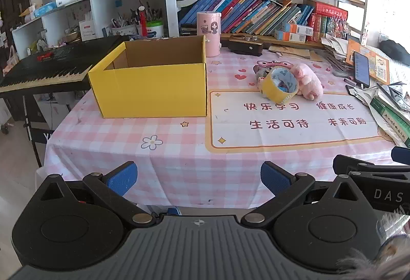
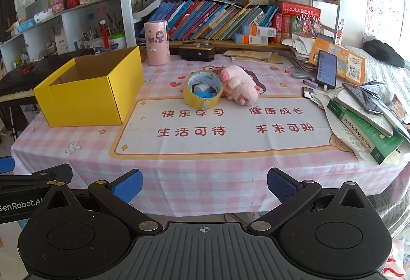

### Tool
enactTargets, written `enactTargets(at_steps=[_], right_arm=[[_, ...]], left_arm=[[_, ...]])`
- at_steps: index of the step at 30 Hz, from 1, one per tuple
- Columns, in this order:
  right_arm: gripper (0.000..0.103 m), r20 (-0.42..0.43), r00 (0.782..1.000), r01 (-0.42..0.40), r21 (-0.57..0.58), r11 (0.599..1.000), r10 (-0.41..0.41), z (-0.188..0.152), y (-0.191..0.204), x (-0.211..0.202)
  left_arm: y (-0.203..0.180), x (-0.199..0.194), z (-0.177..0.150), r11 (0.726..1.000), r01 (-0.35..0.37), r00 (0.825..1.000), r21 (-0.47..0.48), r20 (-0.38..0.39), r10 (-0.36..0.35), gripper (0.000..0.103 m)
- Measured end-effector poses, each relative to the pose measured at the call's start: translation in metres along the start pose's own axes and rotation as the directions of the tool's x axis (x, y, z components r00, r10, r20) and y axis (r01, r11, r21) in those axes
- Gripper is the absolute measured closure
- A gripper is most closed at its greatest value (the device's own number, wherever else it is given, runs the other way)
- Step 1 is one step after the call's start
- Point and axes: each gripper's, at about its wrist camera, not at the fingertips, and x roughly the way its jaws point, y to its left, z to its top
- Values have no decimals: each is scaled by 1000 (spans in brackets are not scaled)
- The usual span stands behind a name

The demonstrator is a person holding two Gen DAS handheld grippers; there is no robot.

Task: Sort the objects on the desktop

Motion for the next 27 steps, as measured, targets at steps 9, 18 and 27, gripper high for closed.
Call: enactTargets(at_steps=[9,18,27], right_arm=[[0,10,1000,4,10,1000,-4,0,-1,-3],[0,11,1000,3,9,1000,-3,0,-1,-3],[0,10,1000,3,9,1000,-3,-1,-1,-3]], left_arm=[[1,-3,0,1000,3,1000,5,2,-3,0],[1,-3,0,1000,2,1000,4,2,-2,0],[1,-3,0,1000,1,1000,3,1,-1,0]])
